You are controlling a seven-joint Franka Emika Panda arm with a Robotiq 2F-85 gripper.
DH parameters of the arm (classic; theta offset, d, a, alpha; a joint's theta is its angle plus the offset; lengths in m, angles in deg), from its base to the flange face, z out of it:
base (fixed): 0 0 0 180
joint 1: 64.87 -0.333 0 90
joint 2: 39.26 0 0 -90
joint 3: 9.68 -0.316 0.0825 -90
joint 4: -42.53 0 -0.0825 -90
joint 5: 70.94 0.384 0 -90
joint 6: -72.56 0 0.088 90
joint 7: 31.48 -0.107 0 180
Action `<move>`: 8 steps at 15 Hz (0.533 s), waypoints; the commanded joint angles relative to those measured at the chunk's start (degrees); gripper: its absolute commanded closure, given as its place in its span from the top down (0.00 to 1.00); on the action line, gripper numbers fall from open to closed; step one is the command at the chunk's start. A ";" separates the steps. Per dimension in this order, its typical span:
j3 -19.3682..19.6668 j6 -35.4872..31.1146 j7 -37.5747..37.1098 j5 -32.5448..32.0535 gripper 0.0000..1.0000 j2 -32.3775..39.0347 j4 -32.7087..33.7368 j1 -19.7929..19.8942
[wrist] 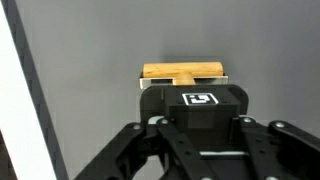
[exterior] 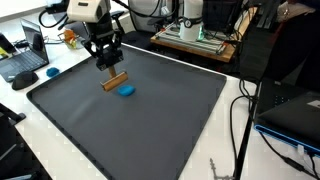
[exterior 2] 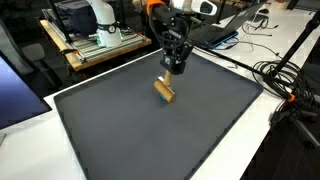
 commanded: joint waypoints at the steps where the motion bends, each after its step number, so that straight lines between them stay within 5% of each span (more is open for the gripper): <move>1: -0.28 0.57 0.71 -0.01 0.21 0.71 0.58 -0.13; 8: -0.39 0.99 0.74 0.09 0.21 2.74 1.21 0.00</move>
